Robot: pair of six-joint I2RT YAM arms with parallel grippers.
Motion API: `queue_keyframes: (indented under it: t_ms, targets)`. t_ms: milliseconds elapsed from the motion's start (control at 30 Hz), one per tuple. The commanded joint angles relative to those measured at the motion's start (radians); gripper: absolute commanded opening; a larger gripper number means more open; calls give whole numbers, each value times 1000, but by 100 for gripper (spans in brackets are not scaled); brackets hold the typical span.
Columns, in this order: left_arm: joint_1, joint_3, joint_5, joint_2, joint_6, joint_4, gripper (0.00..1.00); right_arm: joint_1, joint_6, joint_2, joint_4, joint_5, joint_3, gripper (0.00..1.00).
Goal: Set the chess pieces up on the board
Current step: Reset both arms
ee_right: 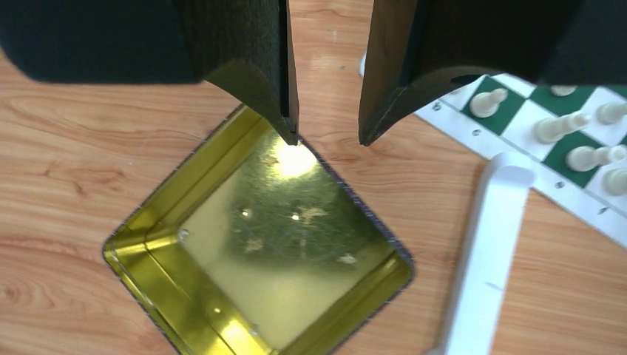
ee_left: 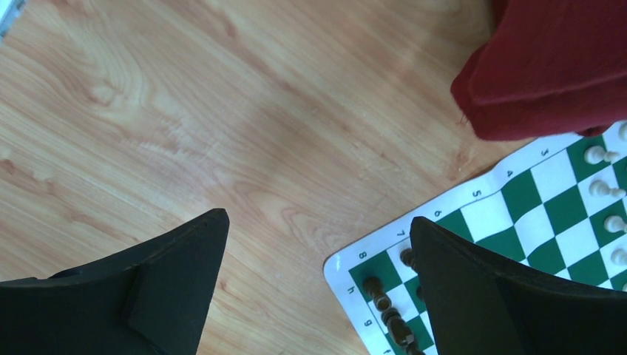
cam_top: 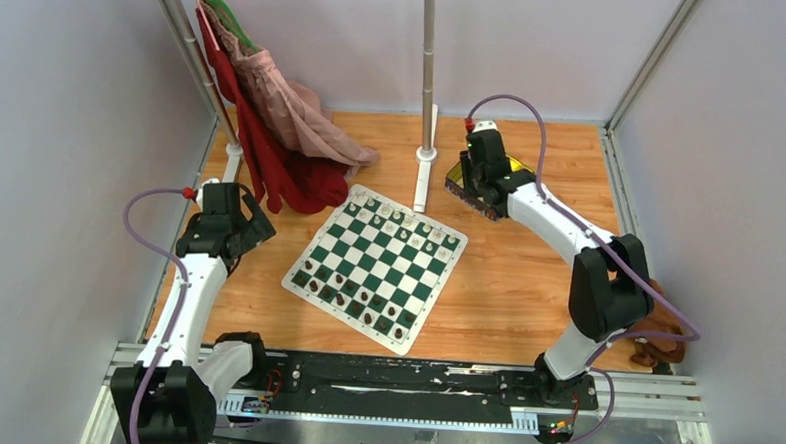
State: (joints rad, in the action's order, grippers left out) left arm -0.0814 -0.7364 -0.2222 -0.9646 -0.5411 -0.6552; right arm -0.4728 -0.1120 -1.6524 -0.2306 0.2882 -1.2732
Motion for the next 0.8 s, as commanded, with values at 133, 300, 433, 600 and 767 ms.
queue_keyframes:
  t_ms: [133,300,433,600,767]
  targets:
    - [5,-75,-77,-14,31,63,100,160,2,-29,-14,-45,10,42]
    - [6,-118,-98,-38,51,73,100,191,4,9,-13,-11,43,45]
    - [6,-141,-99,-53,68,80,100,200,5,66,25,27,98,52]
    - [35,-156,-111,-73,93,96,100,200,-6,142,84,103,182,64]
    - [49,-155,-104,-73,107,110,100,200,-47,197,100,152,234,63]
